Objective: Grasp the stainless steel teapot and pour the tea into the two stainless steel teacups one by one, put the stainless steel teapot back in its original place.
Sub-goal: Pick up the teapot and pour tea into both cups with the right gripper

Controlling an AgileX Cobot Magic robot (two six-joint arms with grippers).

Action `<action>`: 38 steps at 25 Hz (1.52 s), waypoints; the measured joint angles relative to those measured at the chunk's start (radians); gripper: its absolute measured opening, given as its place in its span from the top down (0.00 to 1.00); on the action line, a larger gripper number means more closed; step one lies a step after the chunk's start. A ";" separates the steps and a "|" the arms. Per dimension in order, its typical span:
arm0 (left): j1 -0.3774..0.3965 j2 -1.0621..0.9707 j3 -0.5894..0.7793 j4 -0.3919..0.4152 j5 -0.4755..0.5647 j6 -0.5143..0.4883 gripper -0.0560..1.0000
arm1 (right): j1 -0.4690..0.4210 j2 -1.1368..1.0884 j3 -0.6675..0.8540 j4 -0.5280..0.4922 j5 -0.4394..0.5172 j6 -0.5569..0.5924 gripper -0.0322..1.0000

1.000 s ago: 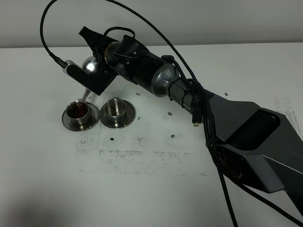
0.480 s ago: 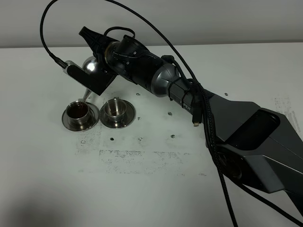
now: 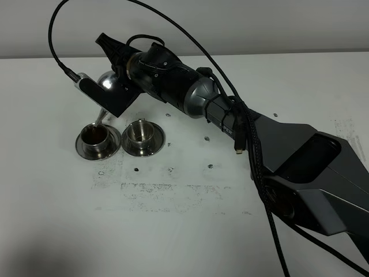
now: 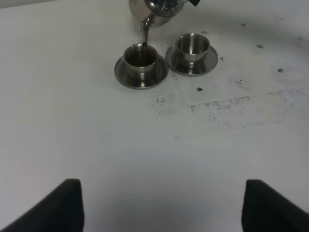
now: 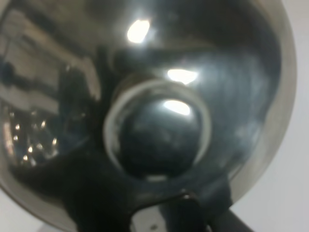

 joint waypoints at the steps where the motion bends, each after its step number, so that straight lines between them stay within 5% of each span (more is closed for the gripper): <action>1: 0.000 0.000 0.000 0.000 0.000 0.000 0.33 | 0.000 0.000 0.000 0.009 0.000 0.000 0.81; 24: 0.000 0.000 0.000 0.000 0.000 0.001 0.33 | -0.015 -0.078 0.000 0.096 0.072 0.069 0.81; 30: 0.000 0.000 0.000 0.000 0.000 0.002 0.33 | -0.048 -0.146 0.000 0.229 0.167 0.306 0.81; 38: 0.000 0.000 0.000 0.000 0.000 0.002 0.33 | -0.062 -0.177 0.000 0.338 0.239 0.946 0.81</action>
